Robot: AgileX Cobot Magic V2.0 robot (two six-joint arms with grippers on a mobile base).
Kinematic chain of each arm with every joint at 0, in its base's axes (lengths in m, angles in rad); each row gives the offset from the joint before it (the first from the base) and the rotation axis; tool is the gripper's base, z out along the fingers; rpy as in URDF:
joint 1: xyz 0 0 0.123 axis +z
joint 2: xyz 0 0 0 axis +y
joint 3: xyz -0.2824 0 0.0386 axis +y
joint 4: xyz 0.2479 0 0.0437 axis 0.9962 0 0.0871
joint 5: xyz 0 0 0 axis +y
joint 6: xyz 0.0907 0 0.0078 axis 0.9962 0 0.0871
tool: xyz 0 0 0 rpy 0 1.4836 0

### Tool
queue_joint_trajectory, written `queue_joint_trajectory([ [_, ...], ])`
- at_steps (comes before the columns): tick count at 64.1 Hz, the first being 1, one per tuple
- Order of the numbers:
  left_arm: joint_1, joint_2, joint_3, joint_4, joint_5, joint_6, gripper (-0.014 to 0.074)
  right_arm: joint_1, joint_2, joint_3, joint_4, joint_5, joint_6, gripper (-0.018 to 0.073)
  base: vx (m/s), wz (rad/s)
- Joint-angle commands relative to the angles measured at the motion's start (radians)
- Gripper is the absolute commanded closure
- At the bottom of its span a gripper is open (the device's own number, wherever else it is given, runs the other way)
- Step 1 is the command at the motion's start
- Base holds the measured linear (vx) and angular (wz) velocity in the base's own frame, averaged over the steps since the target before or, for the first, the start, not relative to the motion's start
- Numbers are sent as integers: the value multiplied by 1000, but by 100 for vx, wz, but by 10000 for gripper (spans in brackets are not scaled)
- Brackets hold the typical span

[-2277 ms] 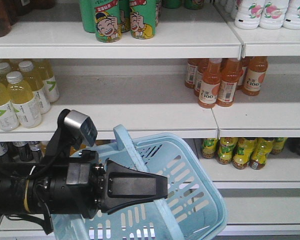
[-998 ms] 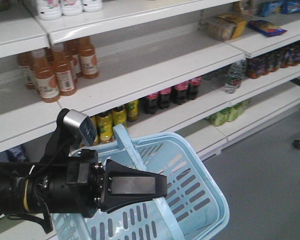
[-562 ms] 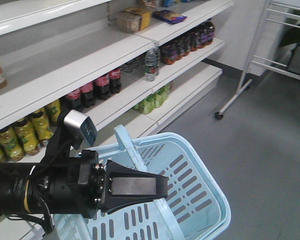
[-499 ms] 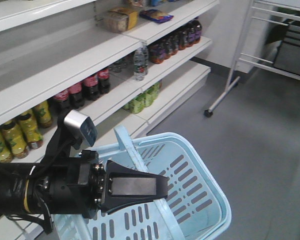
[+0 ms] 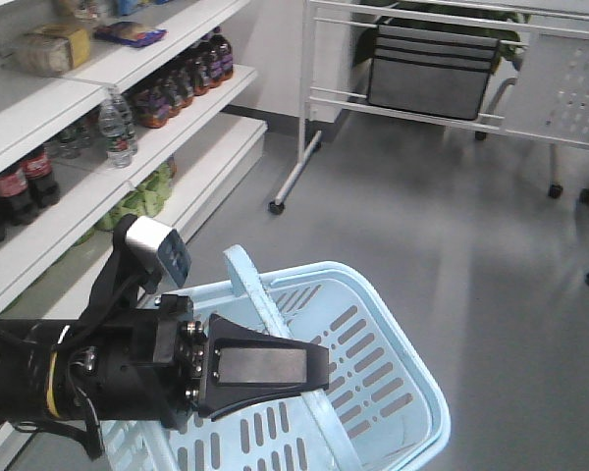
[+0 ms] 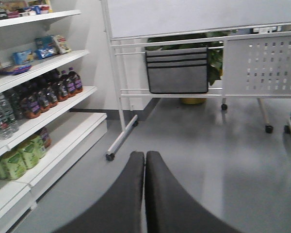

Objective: Place coke in basket with both arms
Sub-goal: 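Turn the base away from the shelf holding the basket in left gripper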

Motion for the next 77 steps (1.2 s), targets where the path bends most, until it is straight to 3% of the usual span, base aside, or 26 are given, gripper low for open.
queue_joint_trajectory([
  [1, -5, -34, -23, -73, -214, 5, 602, -7, -12, 6, -8, -75, -6, 564, -2, -56],
  [31, -5, -34, -23, -73, -214, 5, 602, -7, -12, 6, -8, -75, -6, 564, 3, -48],
  [77, -5, -34, -23, -73, -214, 5, 602, -7, -12, 6, -8, -75, -6, 564, 13, -24],
])
